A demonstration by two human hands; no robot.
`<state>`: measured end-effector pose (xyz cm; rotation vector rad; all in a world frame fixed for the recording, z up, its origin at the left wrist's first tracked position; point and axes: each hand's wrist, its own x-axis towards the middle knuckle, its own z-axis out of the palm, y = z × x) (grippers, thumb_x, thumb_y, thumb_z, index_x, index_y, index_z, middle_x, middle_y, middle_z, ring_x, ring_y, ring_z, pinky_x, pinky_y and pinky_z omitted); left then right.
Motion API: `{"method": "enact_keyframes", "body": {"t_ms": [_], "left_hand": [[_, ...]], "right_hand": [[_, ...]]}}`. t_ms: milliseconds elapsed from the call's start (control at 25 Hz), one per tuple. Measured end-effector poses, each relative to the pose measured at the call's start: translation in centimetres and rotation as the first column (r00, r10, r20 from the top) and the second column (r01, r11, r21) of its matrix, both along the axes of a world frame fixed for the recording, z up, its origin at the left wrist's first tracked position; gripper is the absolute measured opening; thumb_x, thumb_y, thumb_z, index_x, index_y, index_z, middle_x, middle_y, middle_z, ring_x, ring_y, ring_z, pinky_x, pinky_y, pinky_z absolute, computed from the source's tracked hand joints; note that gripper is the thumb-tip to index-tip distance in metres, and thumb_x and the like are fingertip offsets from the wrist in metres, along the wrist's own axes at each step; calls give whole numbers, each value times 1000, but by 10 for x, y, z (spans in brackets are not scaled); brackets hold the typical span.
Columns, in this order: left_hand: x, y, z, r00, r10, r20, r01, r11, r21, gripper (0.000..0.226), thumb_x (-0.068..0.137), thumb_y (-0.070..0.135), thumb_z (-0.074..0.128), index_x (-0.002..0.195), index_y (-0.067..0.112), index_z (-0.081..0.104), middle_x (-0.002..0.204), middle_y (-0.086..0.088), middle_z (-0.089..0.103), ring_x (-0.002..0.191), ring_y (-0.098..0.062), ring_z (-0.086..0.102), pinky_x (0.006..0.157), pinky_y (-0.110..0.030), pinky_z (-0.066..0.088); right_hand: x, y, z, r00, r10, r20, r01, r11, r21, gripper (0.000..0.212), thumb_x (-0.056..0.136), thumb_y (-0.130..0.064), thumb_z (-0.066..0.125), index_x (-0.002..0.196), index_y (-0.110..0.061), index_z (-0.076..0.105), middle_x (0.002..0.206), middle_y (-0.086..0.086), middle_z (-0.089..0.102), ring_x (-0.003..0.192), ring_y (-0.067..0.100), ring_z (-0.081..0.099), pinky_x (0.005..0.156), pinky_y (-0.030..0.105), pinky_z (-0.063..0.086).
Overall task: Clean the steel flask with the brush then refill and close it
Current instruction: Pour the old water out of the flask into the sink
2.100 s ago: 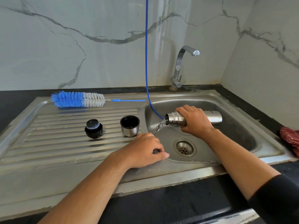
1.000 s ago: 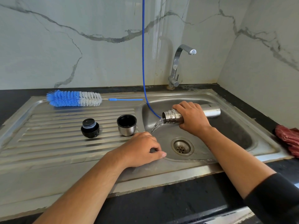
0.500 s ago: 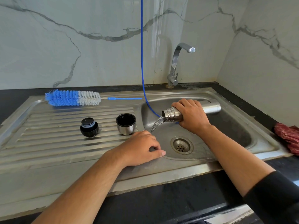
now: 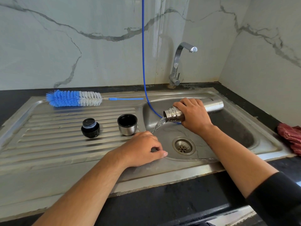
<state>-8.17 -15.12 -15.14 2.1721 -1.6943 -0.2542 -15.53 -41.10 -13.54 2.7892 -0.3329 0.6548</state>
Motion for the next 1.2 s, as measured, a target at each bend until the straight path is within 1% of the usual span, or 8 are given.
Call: {"method": "enact_keyframes", "body": {"t_ms": [600,880,1040,1200], "left_hand": [[0,1,1,1000,5,-2,-5,1000,9,34,97,59,55,98,32,77,93,15,68,104,-9,52,102,-41,40],[-1,1,1,1000,9,-2,-9,1000,4,33,97,58,56,94,34,76,89,17,67,101,-7,51,101,-39,41],[-1,1,2,1000,13,-5,-13,1000,5,33,97,58,56,95,33,77,90,16,67,102,-7,51,102,-38,40],[-2,1,4,1000,15,-2,-15,1000,8,33,98,57,56,98,32,78,91,15,67,104,-7,51,103,-38,39]], "right_hand": [[1,8,3,1000,22,-3,-22,997,-74,66,71,-22,86,130,-28,58,119,2,62,112,27,58,110,46,37],[2,11,3,999,41,10,-39,995,-94,66,69,-19,87,128,-28,58,118,2,61,112,27,57,113,49,35],[3,13,4,1000,26,0,-26,991,-130,67,68,-18,86,127,-30,57,118,1,60,111,27,56,117,52,31],[5,16,4,1000,28,-7,-29,980,-197,65,70,-17,84,126,-30,56,118,1,58,116,28,54,121,56,22]]}}
